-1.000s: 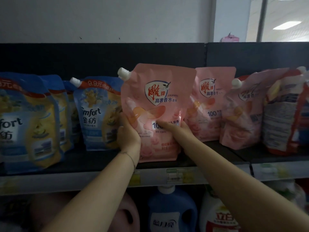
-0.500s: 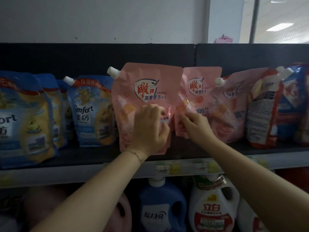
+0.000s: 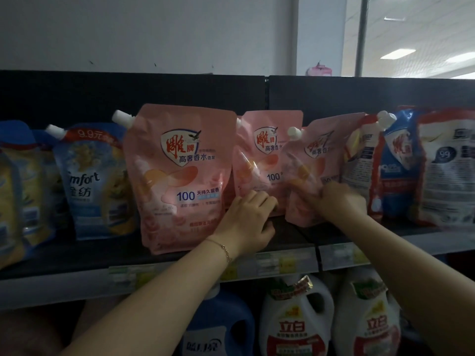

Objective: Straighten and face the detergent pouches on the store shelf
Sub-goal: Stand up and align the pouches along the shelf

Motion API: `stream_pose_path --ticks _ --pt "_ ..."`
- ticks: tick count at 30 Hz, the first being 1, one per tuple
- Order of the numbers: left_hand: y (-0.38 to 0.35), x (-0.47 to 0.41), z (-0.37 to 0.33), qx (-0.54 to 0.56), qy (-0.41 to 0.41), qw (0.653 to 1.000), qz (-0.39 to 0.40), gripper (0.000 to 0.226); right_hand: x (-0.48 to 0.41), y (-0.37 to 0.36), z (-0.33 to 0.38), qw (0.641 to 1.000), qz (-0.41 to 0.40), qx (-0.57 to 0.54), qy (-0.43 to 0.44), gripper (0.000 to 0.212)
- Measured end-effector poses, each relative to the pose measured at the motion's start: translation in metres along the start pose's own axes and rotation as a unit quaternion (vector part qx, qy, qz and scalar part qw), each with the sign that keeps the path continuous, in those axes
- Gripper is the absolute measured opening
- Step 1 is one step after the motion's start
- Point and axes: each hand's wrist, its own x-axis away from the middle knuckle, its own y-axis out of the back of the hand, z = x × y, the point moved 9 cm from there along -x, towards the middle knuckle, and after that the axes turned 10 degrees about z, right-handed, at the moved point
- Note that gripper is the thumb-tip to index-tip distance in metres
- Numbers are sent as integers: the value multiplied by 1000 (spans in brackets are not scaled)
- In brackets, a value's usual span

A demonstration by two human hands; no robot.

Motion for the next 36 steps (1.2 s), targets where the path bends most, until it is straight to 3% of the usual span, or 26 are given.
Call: stream_pose_path --ticks 3,7,13,18,19,21,22,23,24,25,26,27,28,30,33,36 --pt "-8 -2 8 15 34 999 30 32 -7 -4 10 998 -11 21 56 77" --pt "-15 -4 23 115 104 987 42 36 -9 -10 20 994 -10 -38 103 64" --pt "-32 -2 50 323 221 920 39 70 5 -14 54 977 -35 -111 178 66" --pt "-43 2 54 390 257 881 78 95 22 -17 90 960 -59 -136 239 57" --pt "-43 3 52 399 265 874 88 92 23 -20 98 956 -47 -143 253 54" --pt "-35 -5 48 396 242 883 67 56 26 -22 114 943 -9 -165 287 48" --pt "-25 -6 51 448 249 857 56 42 28 -21 120 936 9 -180 302 47" --pt "-24 -4 58 528 289 798 27 45 30 -18 124 929 20 -198 312 46" --pt "-27 -7 53 615 258 745 -5 49 32 -15 124 922 25 -219 317 45" --pt "-30 -8 51 622 274 733 12 52 32 -12 119 917 22 -242 316 44" --pt "-34 -6 62 552 309 775 16 63 32 -7 112 915 10 -260 308 41" --pt "-44 -3 68 550 307 777 16 81 30 -3 102 917 -12 -271 292 37" --pt "-49 -2 71 570 324 755 1 95 28 2 89 920 -39 -282 270 31" --pt "-60 0 76 576 334 746 5 108 21 9 60 924 -83 -313 205 28" --pt "-61 0 79 563 334 756 -18 116 6 -1 28 918 -77 -368 124 59" --pt "-64 -1 82 570 346 745 -30 139 -10 -24 26 882 9 -459 107 70"
